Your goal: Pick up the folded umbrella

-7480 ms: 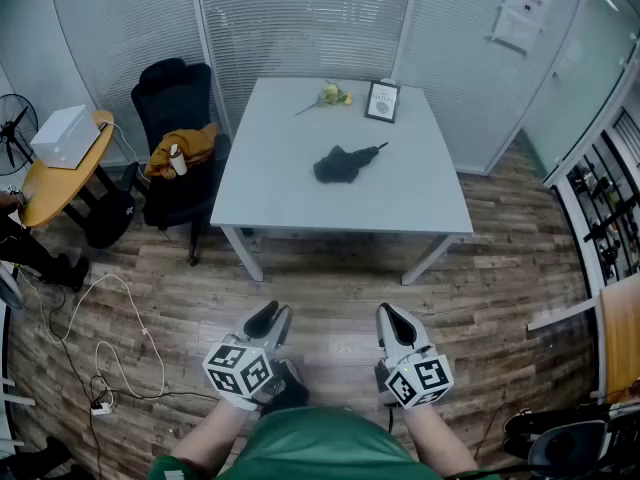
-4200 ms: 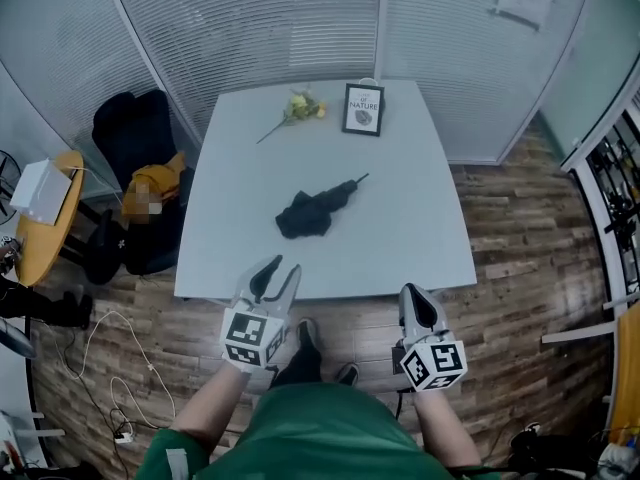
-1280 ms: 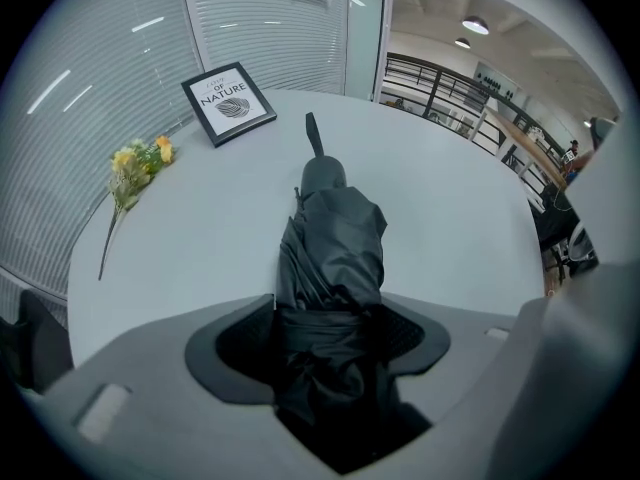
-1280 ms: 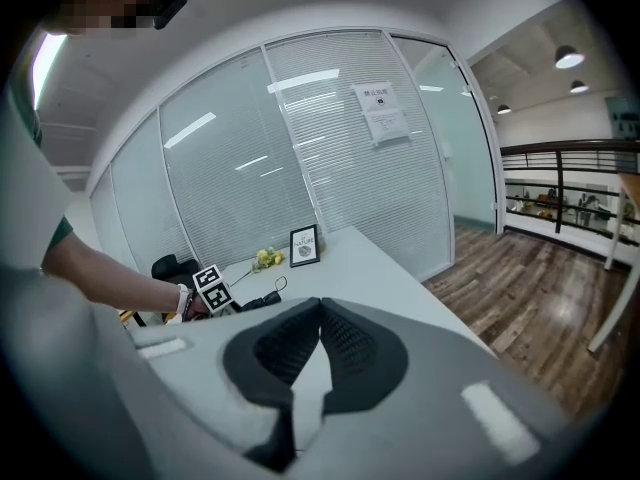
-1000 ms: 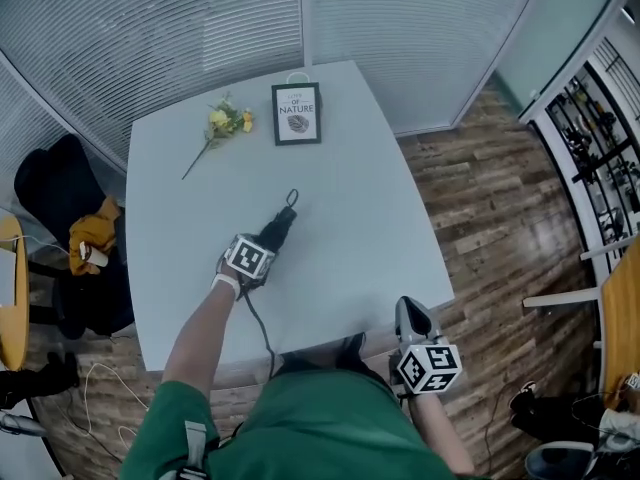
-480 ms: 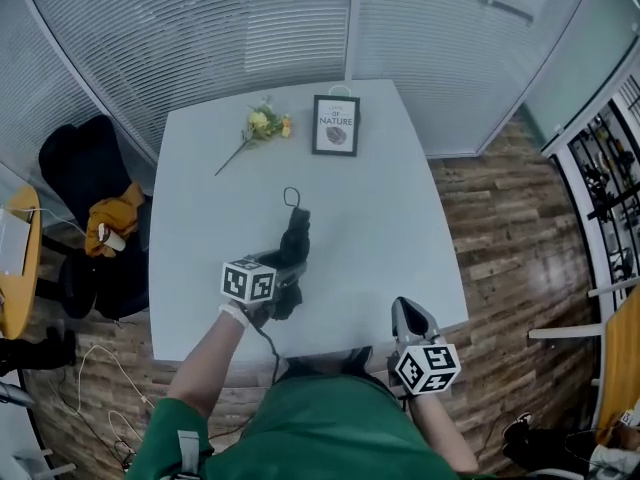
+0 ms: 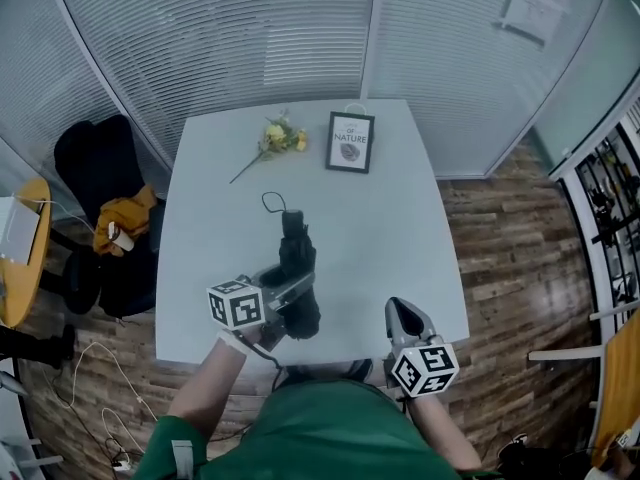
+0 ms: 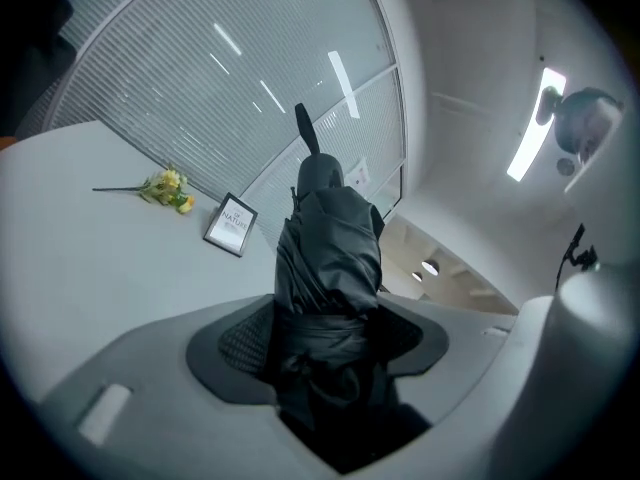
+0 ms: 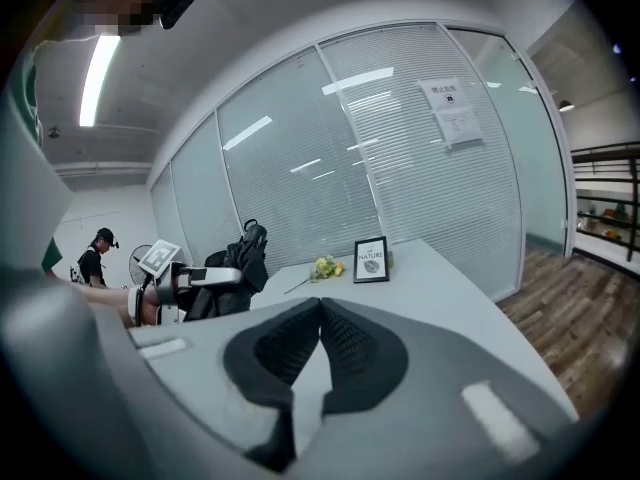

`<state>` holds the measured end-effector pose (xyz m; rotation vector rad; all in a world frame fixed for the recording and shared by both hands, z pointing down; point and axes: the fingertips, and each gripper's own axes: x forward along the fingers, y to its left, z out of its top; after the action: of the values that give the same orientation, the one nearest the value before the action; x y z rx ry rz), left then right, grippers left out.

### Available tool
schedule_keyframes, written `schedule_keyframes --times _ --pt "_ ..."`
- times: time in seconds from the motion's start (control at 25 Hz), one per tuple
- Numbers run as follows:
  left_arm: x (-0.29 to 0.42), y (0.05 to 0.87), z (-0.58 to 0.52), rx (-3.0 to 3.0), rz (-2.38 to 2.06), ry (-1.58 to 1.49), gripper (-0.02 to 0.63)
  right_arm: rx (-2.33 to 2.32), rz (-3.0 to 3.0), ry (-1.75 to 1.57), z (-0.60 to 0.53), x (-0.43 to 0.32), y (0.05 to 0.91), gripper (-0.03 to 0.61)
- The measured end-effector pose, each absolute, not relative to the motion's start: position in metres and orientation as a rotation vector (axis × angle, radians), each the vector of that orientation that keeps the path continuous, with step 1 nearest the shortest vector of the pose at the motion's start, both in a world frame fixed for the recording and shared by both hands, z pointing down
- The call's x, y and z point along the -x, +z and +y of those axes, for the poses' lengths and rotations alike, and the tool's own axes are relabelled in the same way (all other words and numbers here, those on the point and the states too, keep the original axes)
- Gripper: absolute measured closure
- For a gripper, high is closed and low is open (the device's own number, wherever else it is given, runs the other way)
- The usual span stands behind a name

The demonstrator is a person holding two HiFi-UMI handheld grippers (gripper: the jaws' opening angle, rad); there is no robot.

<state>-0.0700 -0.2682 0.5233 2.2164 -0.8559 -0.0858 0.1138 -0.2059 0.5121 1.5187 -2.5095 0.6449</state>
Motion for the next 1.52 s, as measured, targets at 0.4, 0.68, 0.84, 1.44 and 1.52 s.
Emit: schedule_keyframes --times 0.4,0.68,0.84,1.44,1.52 --pt "0.079 0.444 -0.251 -2.228 -0.854 -0.353 0.325 -1.538 -2.633 0.485 -0.239 -0.108 0.449 0.575" --pt "0.083 0.387 -0.241 -2.283 -0.874 -0.468 0.325 -1.599 -2.800 0.237 -0.244 -0.111 0.377 0.575" --pt "0.080 0.377 -0.237 -2.308 -0.889 -0.497 0.325 -1.662 -2.812 0.050 -0.247 -0.117 0.350 0.575" --pt "0.098 0.386 -0.241 -2.258 -0.936 -0.544 0.325 -1.726 -2.805 -0.172 -0.245 -0.136 0.329 0.575" --pt "0.093 0.392 -0.241 -2.251 -0.929 -0.549 0.325 -1.715 -2.848 -0.163 -0.246 -0.140 0.331 0.575"
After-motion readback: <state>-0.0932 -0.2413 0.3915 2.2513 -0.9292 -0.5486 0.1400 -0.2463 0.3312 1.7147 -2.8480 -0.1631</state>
